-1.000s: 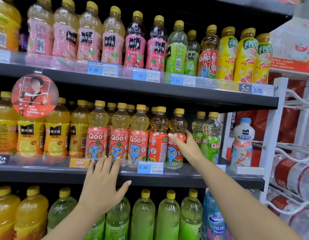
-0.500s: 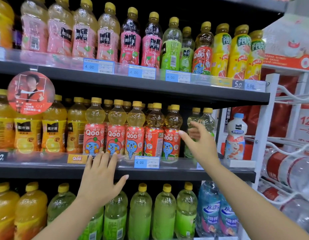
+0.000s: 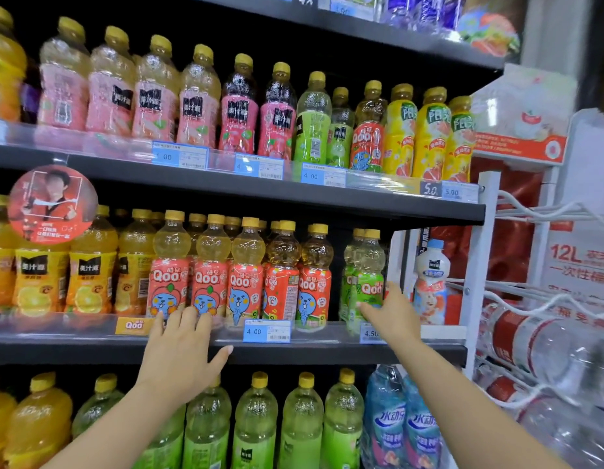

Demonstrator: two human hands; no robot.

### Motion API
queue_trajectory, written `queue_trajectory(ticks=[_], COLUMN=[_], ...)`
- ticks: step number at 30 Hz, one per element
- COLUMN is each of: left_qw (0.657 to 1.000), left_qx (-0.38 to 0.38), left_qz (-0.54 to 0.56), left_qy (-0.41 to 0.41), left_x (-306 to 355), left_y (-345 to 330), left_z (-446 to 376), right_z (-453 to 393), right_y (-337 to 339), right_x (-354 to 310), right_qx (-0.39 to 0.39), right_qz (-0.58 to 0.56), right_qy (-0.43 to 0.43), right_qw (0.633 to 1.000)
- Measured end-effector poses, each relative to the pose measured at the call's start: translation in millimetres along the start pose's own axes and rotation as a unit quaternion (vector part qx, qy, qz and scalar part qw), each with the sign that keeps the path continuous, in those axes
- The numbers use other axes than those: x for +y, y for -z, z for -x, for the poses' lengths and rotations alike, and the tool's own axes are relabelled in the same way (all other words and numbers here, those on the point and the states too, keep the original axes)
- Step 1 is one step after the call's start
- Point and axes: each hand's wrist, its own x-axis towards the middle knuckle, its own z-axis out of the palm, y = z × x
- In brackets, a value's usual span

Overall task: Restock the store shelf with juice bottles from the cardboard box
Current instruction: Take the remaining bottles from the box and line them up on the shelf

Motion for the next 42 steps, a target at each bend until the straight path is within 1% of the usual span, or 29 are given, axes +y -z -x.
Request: queue_trajectory(ticks=[4,8,10,14,15,18,20,22,23,28,31,34,37,42], left_qw=[1.000,1.000,0.999,0.999,0.999,0.999,0.999,0.999,0.999,0.999,0.999,0.999,0.999,0.999], left_qx=[0.003,0.004,0.001,-0.003,-0.003,-0.002,0.000,0.003,0.005,0.019,0.027,0.031,0.037,0.034], left_qz=[0.007,0.020,0.024,0.034,0.034,0.032,0.033,0.033,0.034,0.035,0.033,0.033,0.033,0.033], left_qy=[-0.010,-0.021,-0.024,-0.029,-0.029,-0.027,-0.025,-0.024,-0.024,-0.021,-0.018,-0.019,-0.019,-0.009], left_x=[7.8,15.9,16.0,14.8,15.0,16.2,17.5,18.4,18.7,19.6,20.4,20.2,20.7,22.1], left_y=[-5.4,-9.8,-11.5,-15.0,-16.1,-18.7,-19.5,-20.2,-20.8,-26.5,-29.3,-31.3,-33.5,-34.2], left_z=[3.3,3.8,3.1,4.1,5.0,7.0,6.8,6.0,5.6,5.7,5.0,4.7,5.2,5.7], right_z=[-0.4,2.2,3.3,5.9,6.5,4.8,-0.8,-11.4,-16.4,-34.0,-45.6,-51.6,-53.6,-55.1], right_y=[-10.5,-22.9,-24.7,-23.3,-22.3,-11.6,-1.4,4.2,5.3,-4.3,-12.0,-16.7,-19.9,-22.5], right_x=[-5.6,-7.7,-8.2,-11.0,-10.7,-4.6,1.6,7.1,8.1,3.4,1.7,2.8,4.6,1.4], right_qx=[-0.027,-0.016,-0.016,-0.040,-0.052,-0.091,-0.068,-0.051,-0.057,-0.138,-0.152,-0.149,-0.154,-0.188], right_qz=[0.009,0.022,0.030,0.030,0.014,-0.101,-0.143,-0.133,-0.115,-0.086,-0.064,-0.043,-0.050,-0.069], right_qy=[-0.001,-0.014,-0.004,0.037,0.046,0.039,0.027,0.019,0.015,-0.014,-0.002,0.008,0.019,0.048], right_qw=[1.000,1.000,0.999,0.998,0.998,0.990,0.987,0.990,0.992,0.987,0.986,0.988,0.987,0.979])
